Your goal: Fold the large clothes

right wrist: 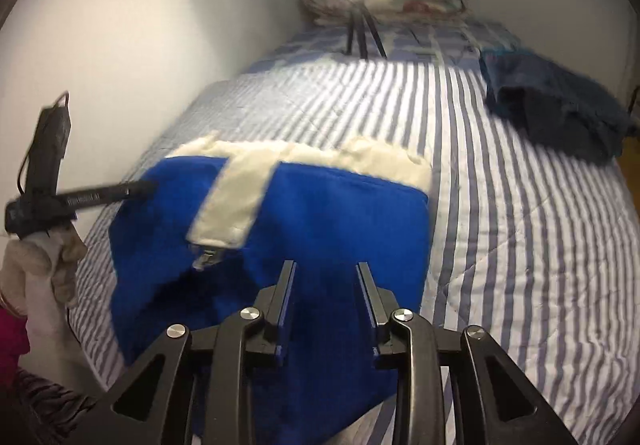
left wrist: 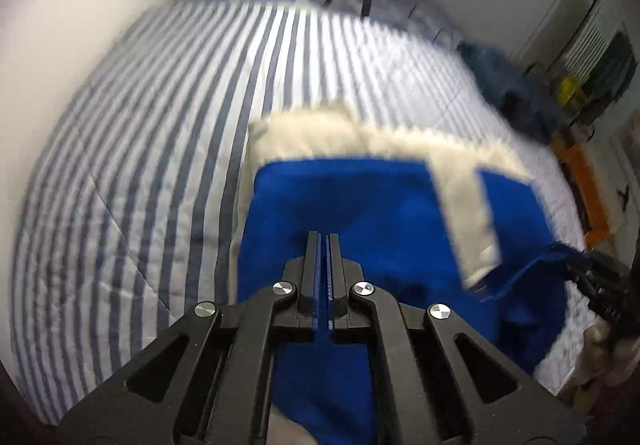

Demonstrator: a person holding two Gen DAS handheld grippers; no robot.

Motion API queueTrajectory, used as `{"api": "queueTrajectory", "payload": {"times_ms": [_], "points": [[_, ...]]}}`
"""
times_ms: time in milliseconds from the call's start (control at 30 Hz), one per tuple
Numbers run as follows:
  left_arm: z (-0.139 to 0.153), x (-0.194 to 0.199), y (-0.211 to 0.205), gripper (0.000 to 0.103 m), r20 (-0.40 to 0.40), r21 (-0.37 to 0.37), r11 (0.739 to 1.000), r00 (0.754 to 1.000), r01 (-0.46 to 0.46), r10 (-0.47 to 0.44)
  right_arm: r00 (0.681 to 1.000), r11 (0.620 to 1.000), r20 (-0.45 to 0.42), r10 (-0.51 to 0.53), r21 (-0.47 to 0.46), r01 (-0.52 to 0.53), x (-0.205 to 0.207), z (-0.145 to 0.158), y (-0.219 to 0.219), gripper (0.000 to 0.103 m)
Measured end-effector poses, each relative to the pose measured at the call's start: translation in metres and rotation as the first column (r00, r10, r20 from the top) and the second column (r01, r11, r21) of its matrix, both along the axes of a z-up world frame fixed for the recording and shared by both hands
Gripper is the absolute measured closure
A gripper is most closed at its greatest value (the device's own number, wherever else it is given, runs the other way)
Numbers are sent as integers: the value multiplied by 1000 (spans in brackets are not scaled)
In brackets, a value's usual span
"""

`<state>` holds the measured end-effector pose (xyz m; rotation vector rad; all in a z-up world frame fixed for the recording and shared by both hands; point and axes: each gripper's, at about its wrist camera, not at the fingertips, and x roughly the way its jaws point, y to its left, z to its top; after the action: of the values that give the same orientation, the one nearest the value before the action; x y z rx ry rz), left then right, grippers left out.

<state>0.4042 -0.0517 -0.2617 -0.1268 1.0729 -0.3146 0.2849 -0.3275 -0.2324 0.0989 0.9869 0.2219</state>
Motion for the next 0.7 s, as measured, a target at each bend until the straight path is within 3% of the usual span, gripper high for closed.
{"api": "queueTrajectory", "payload": {"times_ms": [100,167,233,367,567,700], "points": [[-17,-1,11,100,-12,-68,998,1000,0,-1,994,1000,-106,12,-15,-14,8,-40,0,74],[-18,3,15,100,-33,-88,996,999,12,-15,996,1000,-92,15,-24,-17,5,-50,3,74],[-11,4,21,100,-53,-117,993,999,-4,-2,993,999,-115,19,-28,-22,8,-45,4,74],[16,-2,43,100,-31,-168,985,999,-47,43,993,998,-114,-15,58,21,5,-24,-19,74],[37,-24,60,100,-7,-232,971,999,-49,48,999,994,-52,-12,109,18,-11,2,-31,72],[31,-27,52,100,-37,-251,968,999,-33,25,997,978,18,80,193,-82,-21,23,-15,73]]}}
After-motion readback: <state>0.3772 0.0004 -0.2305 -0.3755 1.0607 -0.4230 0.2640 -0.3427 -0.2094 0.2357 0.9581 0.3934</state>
